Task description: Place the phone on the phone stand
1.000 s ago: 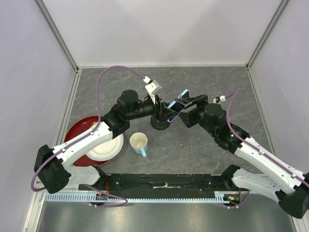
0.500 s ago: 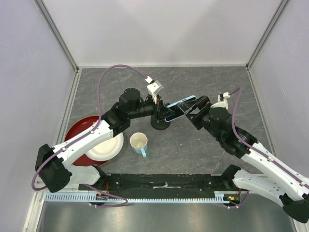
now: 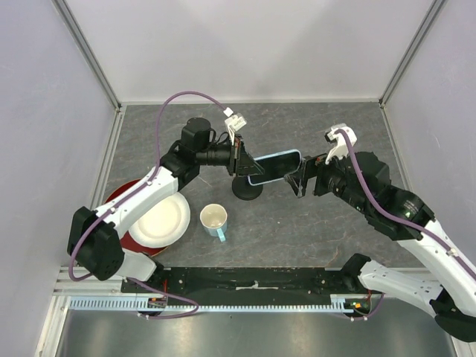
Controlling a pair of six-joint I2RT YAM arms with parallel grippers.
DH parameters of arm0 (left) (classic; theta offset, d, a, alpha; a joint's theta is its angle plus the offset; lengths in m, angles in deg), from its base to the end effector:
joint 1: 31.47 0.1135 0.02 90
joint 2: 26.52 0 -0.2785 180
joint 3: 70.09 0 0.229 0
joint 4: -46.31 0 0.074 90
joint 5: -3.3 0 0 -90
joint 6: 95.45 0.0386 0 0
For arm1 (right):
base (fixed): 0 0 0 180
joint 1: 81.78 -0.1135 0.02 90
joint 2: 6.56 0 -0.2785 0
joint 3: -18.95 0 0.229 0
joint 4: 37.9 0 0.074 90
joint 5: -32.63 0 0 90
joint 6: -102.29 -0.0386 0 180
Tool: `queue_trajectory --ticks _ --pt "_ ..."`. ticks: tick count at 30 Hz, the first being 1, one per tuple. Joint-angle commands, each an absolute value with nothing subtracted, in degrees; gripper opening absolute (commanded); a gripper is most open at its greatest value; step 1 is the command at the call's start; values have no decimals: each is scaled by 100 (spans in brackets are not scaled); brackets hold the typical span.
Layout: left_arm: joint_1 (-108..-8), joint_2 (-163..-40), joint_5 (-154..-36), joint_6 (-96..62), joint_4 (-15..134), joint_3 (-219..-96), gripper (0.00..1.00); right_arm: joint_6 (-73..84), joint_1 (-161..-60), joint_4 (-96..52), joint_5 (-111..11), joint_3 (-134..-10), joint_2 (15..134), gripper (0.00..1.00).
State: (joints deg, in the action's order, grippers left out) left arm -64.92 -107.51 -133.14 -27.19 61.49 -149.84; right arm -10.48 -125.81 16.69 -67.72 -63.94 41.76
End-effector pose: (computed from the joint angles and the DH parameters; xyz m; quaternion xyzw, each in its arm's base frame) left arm 0.2364 -0.1897 0.3552 0.3100 0.7080 -0.5348 0.3415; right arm 0.0973 0.0844 0.4131 -0.0997 0.8115 0.2527 0.5175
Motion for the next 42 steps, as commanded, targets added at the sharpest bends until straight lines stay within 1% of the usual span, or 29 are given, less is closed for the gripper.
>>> queue_trajectory --ticks 1,4,8,9,13,15,16,17,19,20,22,23,25,26,28,30,31,32,34,35,38,39,41,42 --pt "-6592 -10641 -14663 -2690 5658 -15340 2 200 -12581 2571 -6756 -7287 4389 97" --pt "-6671 -10580 -14953 -2505 5667 -15331 2 437 -12581 2958 -6695 -7683 4477 96" --pt "-6952 -10509 -15332 -2312 5649 -15296 2 692 -12581 3362 -6002 -7842 4530 95" --pt "-7005 -10483 -15385 -2268 5649 -15278 2 701 -12572 3380 -5600 -7825 4504 95" --pt "-7260 -10412 -15456 -2092 5649 -15164 2 657 -12581 3231 -4772 -7623 4468 93" --pt "-7304 -10430 -15508 -2066 5667 -15164 2 684 -12581 3187 -4368 -7535 4530 91" --pt "-7330 -10439 -15543 -2057 5676 -15164 2 684 -12581 3179 -3896 -7491 4643 89" --pt "-7339 -10447 -15552 -2039 5702 -15164 2 701 -12581 3161 -3622 -7473 4688 84" --pt "-7374 -10456 -15543 -1978 5746 -15164 2 754 -12581 3143 -2920 -7386 4828 79" --pt "-7375 -10439 -15526 -1952 5781 -15164 2 745 -12590 3135 -2785 -7341 4855 74" --pt "-7383 -10439 -15552 -1925 5799 -15173 2 754 -12581 3126 -2644 -7228 4907 67" --pt "-7383 -10421 -15552 -1925 5799 -15173 2 763 -12581 3126 -2617 -7175 4916 60" --pt "-7383 -10421 -15561 -1916 5799 -15173 2 772 -12581 3091 -2582 -7034 4899 53" --pt "-7392 -10421 -15552 -1899 5807 -15173 2 754 -12590 3038 -2503 -6990 4899 48" --pt "-7383 -10430 -15570 -1890 5825 -15182 2 745 -12590 3012 -2424 -6902 4934 43" --pt "-7392 -10412 -15579 -1890 5825 -15182 2 737 -12581 2968 -2318 -6867 4952 35" --pt "-7392 -10412 -15578 -1881 5825 -15182 2 728 -12581 2950 -2283 -6849 4960 29" --pt "-7383 -10404 -15561 -1872 5825 -15173 2 693 -12581 2906 -2257 -6840 4952 16" --pt "-7392 -10377 -15509 -1881 5825 -15182 2 623 -12581 2819 -2046 -6727 4926 7" --pt "-7383 -10377 -15482 -1898 5825 -15190 2 553 -12581 2635 -2002 -6656 4891 1" --pt "-7383 -10281 -15184 -2048 5825 -15243 2 166 -12581 2030 -2010 -6314 4724 0" --pt "-7383 -10263 -15070 -2065 5851 -15295 7 -61 -12581 1888 -2123 -6243 4662 0" --pt "-7340 -10149 -14666 -2074 5939 -15322 25 -282 -12581 1424 -2843 -6050 4504 0" --pt "-7313 -10105 -14543 -2074 5948 -15314 42 -605 -12590 1264 -3237 -5971 4382 0"
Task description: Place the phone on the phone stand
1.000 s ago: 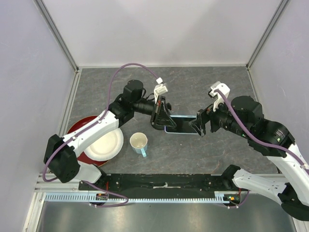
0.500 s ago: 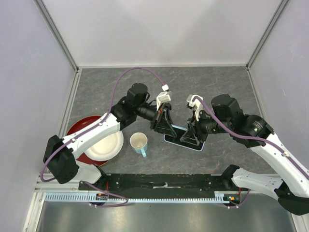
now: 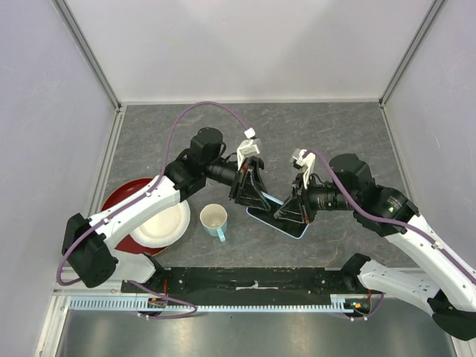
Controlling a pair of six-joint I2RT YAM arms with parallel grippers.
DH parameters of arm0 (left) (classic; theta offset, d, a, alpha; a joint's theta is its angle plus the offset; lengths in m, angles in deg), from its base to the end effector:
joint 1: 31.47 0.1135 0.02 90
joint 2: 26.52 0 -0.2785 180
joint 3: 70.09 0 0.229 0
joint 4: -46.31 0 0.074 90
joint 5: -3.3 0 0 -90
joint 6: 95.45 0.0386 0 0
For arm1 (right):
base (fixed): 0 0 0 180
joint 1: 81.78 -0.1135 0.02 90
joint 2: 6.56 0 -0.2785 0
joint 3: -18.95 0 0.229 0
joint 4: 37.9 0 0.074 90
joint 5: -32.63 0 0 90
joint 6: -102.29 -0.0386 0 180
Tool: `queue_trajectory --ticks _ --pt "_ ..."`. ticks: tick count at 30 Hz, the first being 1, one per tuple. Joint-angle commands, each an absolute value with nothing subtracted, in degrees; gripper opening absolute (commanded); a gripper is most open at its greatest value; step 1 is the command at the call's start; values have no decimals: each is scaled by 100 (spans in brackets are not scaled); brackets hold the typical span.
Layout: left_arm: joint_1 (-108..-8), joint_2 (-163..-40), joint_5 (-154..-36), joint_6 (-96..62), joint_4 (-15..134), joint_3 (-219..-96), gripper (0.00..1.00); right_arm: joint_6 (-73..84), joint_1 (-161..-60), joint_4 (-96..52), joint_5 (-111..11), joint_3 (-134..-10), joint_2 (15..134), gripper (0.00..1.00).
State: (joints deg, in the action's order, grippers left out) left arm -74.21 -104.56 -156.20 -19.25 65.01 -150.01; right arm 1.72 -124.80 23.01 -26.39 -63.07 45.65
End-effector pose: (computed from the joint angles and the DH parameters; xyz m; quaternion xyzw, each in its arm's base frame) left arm 0.1774 -0.2131 0.3681 0.4938 0.5539 -0.6350 0.2146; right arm 0.0886 0.1099 0.3921 -0.3605 0.7690 0.4212 0.3181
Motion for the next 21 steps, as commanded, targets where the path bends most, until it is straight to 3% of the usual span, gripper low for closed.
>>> queue_trajectory --ticks 1,3,6,11,14,21 --pt "-7270 -10053 -14150 -2092 5957 -15296 49 -765 -12581 1123 -4076 -5831 4320 0" --pt "-7164 -9921 -13430 -2214 5957 -15182 75 -1082 -12581 736 -4881 -5672 4118 0" --pt "-6796 -9981 -13101 -2643 5861 -15155 84 -1626 -12581 95 -6006 -5242 3732 0" --pt "-6180 -10341 -13555 -3558 5255 -15032 85 -2662 -12590 -968 -7474 -4582 3221 0" --pt "-6100 -10588 -14206 -4208 4483 -14936 80 -2936 -12581 -1978 -7609 -4108 2905 0" --pt "-6179 -10860 -14980 -5729 2363 -14435 84 -3166 -12590 -4325 -7460 -3219 2499 0"
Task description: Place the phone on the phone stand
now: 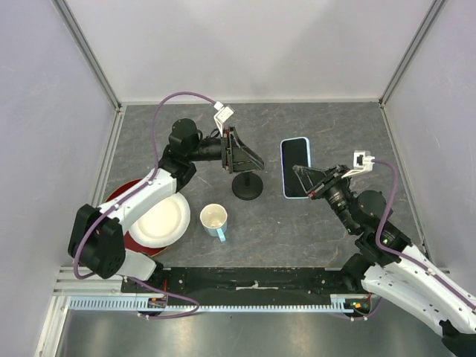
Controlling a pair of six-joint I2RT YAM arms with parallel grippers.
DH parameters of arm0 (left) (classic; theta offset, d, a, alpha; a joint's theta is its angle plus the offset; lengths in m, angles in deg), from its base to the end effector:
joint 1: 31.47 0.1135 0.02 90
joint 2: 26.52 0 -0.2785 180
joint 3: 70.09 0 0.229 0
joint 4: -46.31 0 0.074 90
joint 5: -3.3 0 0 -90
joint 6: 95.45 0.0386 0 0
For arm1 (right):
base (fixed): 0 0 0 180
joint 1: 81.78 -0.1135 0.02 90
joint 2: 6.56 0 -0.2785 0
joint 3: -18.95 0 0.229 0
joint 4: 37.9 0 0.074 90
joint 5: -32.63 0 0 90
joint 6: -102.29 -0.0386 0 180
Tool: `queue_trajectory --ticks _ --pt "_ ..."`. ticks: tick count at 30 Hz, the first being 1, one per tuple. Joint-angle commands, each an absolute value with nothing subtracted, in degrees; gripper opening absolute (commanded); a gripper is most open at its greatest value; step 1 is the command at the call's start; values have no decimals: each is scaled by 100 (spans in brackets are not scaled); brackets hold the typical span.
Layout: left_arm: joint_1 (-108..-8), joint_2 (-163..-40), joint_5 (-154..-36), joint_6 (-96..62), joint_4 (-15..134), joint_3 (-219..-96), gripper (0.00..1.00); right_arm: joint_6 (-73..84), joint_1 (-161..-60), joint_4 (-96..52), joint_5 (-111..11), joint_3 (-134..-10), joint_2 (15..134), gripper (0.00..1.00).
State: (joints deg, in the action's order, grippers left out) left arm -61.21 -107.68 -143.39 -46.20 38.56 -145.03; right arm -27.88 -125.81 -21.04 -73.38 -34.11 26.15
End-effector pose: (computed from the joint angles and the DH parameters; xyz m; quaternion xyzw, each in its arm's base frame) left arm 0.2445 -0.1768 0.3664 0.2797 0.6438 -0.6344 0.3239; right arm 0.0874 0.0697 0.3504 0.0785 0.6816 0.4127 0.5991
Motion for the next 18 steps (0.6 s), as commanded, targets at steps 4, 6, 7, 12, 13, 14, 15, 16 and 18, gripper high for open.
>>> queue_trajectory --ticks 4,6,7,12,13,14,15,16,18 --pt "-6416 -10940 -15051 -5731 2292 -14426 85 -3219 -12581 -5002 -7372 -3149 2771 0" --pt "-6504 -10948 -15060 -5713 2266 -14408 85 -3210 -12590 -5240 -7197 -3157 3016 0" --pt "-6574 -10957 -15051 -5713 2266 -14408 84 -3219 -12581 -5485 -7083 -3166 3096 0" --pt "-6698 -11080 -15165 -5757 2257 -14452 81 -3342 -12590 -5918 -6721 -3175 3448 0" --pt "-6724 -11063 -15174 -5748 2248 -14452 81 -3350 -12581 -5953 -6713 -3175 3475 0" --pt "-6724 -11054 -15174 -5731 2239 -14443 80 -3342 -12581 -5953 -6704 -3184 3493 0" --pt "-6724 -11019 -15183 -5687 2239 -14435 79 -3350 -12581 -5945 -6669 -3201 3554 0" --pt "-6724 -11001 -15192 -5678 2231 -14435 77 -3350 -12581 -5945 -6625 -3210 3580 0" --pt "-6724 -10975 -15218 -5660 2239 -14435 72 -3315 -12581 -5936 -6520 -3210 3624 0"
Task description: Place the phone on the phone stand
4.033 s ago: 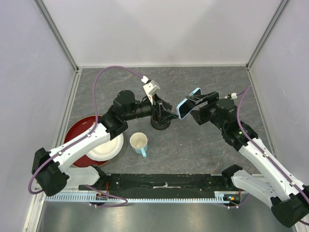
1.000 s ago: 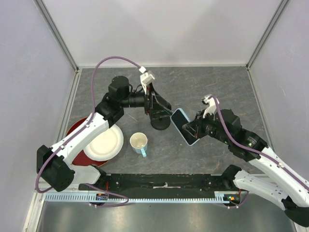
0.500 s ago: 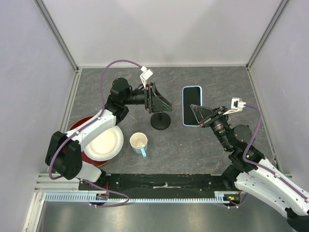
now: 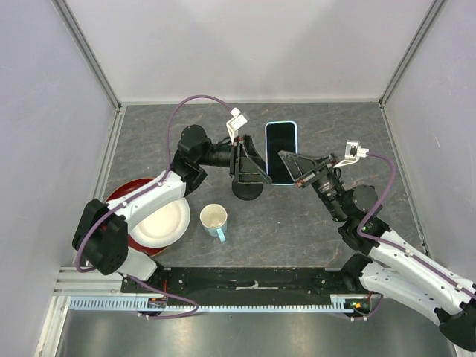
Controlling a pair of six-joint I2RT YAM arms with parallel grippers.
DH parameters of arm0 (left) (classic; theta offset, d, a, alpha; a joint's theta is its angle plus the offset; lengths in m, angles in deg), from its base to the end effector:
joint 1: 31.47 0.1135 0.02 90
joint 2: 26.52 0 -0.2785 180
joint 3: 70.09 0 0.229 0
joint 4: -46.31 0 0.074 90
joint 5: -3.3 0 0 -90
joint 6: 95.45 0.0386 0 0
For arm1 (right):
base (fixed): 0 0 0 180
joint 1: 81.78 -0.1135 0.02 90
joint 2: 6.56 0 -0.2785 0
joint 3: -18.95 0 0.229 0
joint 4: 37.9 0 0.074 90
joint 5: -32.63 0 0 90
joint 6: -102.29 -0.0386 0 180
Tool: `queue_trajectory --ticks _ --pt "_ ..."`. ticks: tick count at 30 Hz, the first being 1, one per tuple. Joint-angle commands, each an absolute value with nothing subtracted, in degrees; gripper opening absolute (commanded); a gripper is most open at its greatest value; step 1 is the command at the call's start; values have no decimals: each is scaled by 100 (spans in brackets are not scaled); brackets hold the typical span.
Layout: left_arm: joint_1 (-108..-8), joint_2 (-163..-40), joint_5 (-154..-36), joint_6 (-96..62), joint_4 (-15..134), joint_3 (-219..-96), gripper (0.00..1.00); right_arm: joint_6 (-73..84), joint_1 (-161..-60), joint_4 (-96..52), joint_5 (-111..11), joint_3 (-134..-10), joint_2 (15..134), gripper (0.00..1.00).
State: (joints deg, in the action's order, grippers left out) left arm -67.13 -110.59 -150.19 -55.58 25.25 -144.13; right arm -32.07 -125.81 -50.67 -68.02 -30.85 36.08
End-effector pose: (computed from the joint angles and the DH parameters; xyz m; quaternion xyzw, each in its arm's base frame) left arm 0.2287 -0.2066 0.3681 0.3347 0.5876 -0.6918 0.2531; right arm 0.1111 0.0974 0.3689 0.0776 0.5714 0.5301 0.6217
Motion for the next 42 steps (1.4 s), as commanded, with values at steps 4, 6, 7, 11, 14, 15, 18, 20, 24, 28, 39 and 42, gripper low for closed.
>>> queue_trajectory --ticks 4,6,7,11,14,15,18,20,24,28,39,42 --pt "-6672 -10905 -15253 -5599 2274 -14478 71 -3140 -12581 -5508 -6440 -3298 3537 0" --pt "-6558 -10809 -15193 -5546 2274 -14470 83 -2973 -12590 -5217 -6449 -3324 3353 0" --pt "-6514 -10738 -15113 -5529 2266 -14435 86 -2920 -12581 -4980 -6431 -3307 3274 0" --pt "-6346 -10501 -14823 -5598 2004 -14224 90 -2867 -12581 -4872 -5949 -3184 3027 0" --pt "-6302 -10544 -14779 -6072 1441 -14049 85 -2963 -12590 -5109 -5476 -3087 3149 0" --pt "-6302 -10579 -14787 -6282 1083 -14013 83 -2981 -12599 -5197 -5421 -3026 3176 0" --pt "-6294 -10632 -14822 -6573 598 -13934 73 -3087 -12590 -5434 -5342 -2912 3272 0" --pt "-6285 -10641 -14858 -6601 534 -13933 73 -3078 -12590 -5496 -5245 -2911 3421 0" --pt "-6267 -10580 -15077 -6181 937 -14074 77 -2797 -12599 -5111 -4780 -3218 3677 0" --pt "-6267 -10465 -15104 -5678 1624 -14206 56 -2534 -12599 -4645 -4840 -3280 3520 0" --pt "-6364 -10597 -15315 -6337 614 -14057 55 -2621 -12590 -5074 -4700 -3043 3440 0" --pt "-6416 -10597 -15411 -6372 491 -14065 52 -2603 -12599 -5066 -4656 -3078 3475 0"
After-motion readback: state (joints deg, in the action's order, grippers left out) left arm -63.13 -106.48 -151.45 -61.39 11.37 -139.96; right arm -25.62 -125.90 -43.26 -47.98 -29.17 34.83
